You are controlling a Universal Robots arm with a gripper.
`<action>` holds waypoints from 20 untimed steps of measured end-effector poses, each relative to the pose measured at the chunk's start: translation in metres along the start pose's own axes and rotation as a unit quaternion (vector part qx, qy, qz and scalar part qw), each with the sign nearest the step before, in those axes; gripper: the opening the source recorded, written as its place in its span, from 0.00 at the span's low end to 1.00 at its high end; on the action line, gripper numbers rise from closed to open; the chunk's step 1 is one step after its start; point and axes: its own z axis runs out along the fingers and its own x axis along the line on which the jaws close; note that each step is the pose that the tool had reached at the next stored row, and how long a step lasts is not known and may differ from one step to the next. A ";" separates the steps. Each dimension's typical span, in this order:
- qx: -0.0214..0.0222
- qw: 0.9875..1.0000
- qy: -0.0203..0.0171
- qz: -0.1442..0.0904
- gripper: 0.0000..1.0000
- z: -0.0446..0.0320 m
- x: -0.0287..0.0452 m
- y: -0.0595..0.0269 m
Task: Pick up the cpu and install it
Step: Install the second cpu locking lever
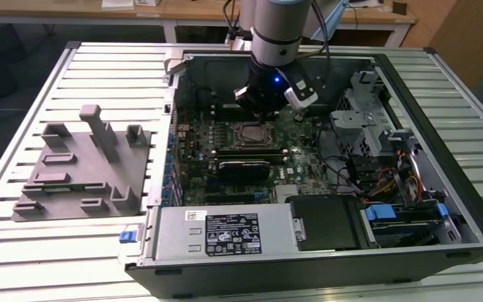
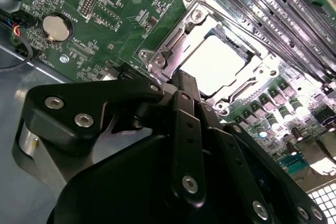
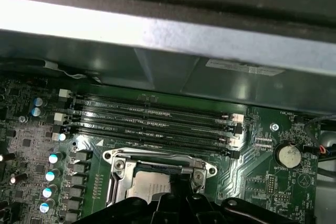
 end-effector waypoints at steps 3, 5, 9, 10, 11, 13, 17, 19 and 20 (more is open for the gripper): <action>0.000 1.000 0.000 0.000 0.11 -0.0002 0.0002 -0.0016; 0.000 1.000 0.000 0.000 0.11 -0.0003 0.0004 -0.0032; 0.000 1.000 0.000 0.000 0.11 -0.0015 0.0007 -0.0052; 0.000 1.000 0.000 0.000 0.11 -0.0032 0.0006 -0.0051; 0.000 1.000 0.000 0.000 0.11 -0.0055 0.0006 -0.0049; 0.000 1.000 0.000 0.000 0.11 -0.0105 0.0005 -0.0045; 0.000 1.000 0.000 0.000 0.11 -0.0131 0.0005 -0.0045; 0.000 1.000 0.000 0.000 0.11 -0.0133 0.0006 -0.0052; 0.000 1.000 0.000 0.000 0.11 -0.0134 0.0007 -0.0057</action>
